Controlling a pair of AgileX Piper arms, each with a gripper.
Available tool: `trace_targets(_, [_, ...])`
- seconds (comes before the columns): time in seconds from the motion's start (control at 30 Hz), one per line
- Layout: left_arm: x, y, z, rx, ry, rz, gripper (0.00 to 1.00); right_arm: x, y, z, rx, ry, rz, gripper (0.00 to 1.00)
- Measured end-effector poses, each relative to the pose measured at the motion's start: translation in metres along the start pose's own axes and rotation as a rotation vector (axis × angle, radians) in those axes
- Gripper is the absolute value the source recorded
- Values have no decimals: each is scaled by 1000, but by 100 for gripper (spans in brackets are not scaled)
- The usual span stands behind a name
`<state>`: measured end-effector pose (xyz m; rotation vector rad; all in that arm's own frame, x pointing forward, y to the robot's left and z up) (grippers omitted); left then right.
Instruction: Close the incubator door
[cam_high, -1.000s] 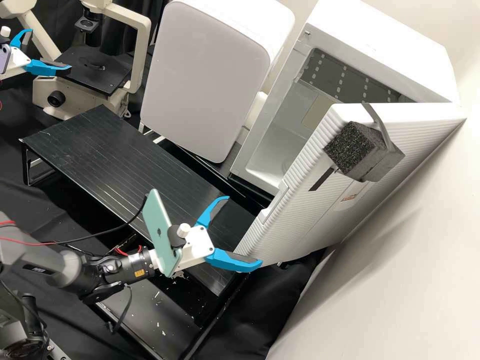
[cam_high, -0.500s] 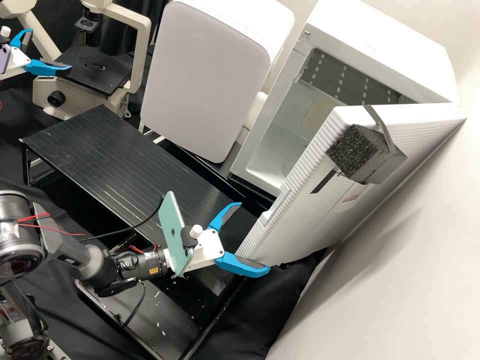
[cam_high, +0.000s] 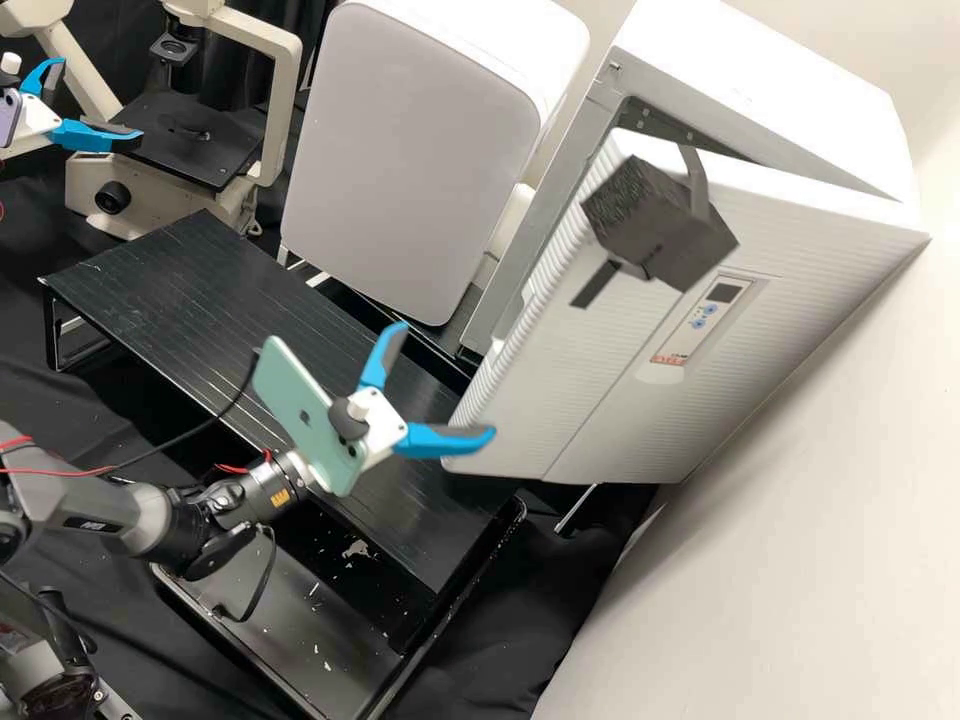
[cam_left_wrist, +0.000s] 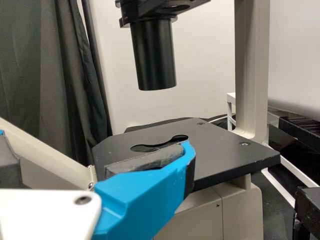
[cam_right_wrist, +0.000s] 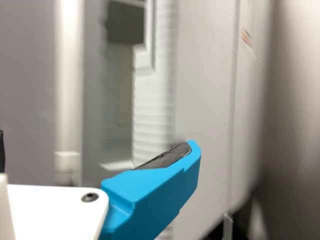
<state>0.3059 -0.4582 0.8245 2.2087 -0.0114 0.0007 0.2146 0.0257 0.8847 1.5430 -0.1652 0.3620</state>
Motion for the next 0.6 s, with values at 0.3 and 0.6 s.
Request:
trace_targets(0.3, [0, 0, 0, 0, 0, 0, 100, 1, -14, -14, 43, 61, -52, 100])
trace_targets(0.6, [0, 0, 0, 0, 0, 0, 100, -8, -32, -7, 76, -22, -84, 100])
